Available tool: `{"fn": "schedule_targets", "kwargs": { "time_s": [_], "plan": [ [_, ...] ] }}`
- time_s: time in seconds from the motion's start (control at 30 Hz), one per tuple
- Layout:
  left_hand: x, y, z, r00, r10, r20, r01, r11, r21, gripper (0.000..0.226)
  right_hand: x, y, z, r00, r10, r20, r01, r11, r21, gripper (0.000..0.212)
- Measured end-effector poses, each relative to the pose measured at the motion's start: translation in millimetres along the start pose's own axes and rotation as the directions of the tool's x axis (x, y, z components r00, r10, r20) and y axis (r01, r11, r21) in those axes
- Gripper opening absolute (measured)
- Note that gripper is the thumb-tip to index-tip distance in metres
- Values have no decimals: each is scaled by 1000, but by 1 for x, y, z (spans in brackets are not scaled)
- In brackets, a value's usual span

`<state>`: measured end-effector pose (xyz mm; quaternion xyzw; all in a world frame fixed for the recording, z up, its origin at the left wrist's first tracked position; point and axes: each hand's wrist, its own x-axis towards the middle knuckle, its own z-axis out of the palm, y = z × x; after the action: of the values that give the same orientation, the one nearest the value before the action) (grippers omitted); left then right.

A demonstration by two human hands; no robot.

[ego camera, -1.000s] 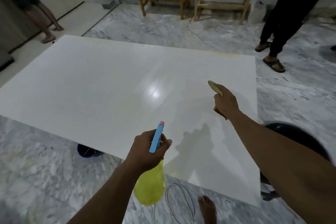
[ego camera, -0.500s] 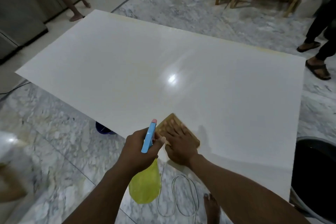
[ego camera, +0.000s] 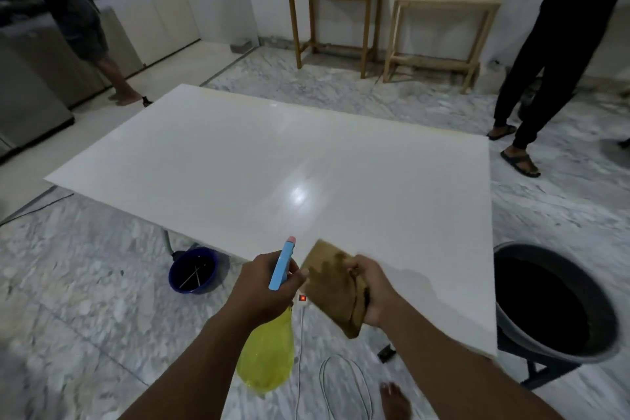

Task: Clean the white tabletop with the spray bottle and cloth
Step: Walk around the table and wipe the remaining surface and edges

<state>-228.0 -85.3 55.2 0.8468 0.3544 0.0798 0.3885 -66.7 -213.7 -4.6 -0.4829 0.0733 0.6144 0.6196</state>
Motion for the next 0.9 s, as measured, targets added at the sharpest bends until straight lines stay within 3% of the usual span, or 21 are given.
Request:
{"fn": "schedule_targets", "kwargs": {
  "time_s": [0.1,0.33,0.53,0.67,0.9],
  "plan": [
    [-20,11,-7,997,57,51,-59,997,49,26,-43,-18,-18,988,-108,-109,112,993,30,39],
    [-43,60,0,975,119,187,-133,989,64,27,-124,-48,-51,955,-252,-158,265,962,68,24],
    [-51,111,11,956,196,219,-206,978,23,28,-160,-68,-53,937,-294,-186,299,954,-3,40],
    [-54,144,23,943,230,242,-248,968,49,29,-177,-70,-56,943,-290,-163,286,957,-49,30],
    [-57,202,60,952,227,206,-245,967,65,28,-220,-95,-95,948,-286,-136,268,954,-136,37]
  ]
}}
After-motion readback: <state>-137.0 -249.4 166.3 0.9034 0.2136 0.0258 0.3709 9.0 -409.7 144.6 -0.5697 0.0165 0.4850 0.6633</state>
